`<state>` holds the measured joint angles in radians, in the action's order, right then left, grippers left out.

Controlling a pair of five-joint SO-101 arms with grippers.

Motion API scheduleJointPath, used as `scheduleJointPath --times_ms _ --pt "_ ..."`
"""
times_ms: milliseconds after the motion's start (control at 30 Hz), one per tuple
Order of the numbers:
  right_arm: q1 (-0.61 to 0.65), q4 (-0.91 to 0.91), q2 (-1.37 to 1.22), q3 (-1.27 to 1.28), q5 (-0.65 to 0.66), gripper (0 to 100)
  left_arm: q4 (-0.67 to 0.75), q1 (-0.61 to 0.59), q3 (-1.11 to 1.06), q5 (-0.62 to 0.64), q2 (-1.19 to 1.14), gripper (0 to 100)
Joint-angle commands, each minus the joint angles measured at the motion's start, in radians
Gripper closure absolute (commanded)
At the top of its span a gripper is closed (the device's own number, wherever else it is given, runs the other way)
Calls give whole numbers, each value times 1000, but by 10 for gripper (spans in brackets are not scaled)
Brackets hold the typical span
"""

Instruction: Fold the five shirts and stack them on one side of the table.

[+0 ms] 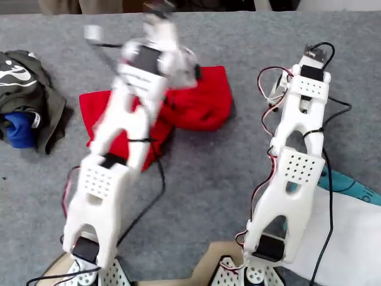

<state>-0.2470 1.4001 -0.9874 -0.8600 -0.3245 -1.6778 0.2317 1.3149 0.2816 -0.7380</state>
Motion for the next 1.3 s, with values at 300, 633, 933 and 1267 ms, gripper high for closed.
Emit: scheduleJointPath --times_ms 300,633,933,1267 --pt "-12 -14 62 -45 -9 573 -68 -140 49 9 -228 958" --pt "-12 -15 62 -47 -8 573 -86 37 -233 3 -7 981" --pt "-13 -15 62 -50 -9 573 -81 123 -678 2 203 981" --pt "-12 -17 62 -50 -11 573 -6 330 -902 9 217 981"
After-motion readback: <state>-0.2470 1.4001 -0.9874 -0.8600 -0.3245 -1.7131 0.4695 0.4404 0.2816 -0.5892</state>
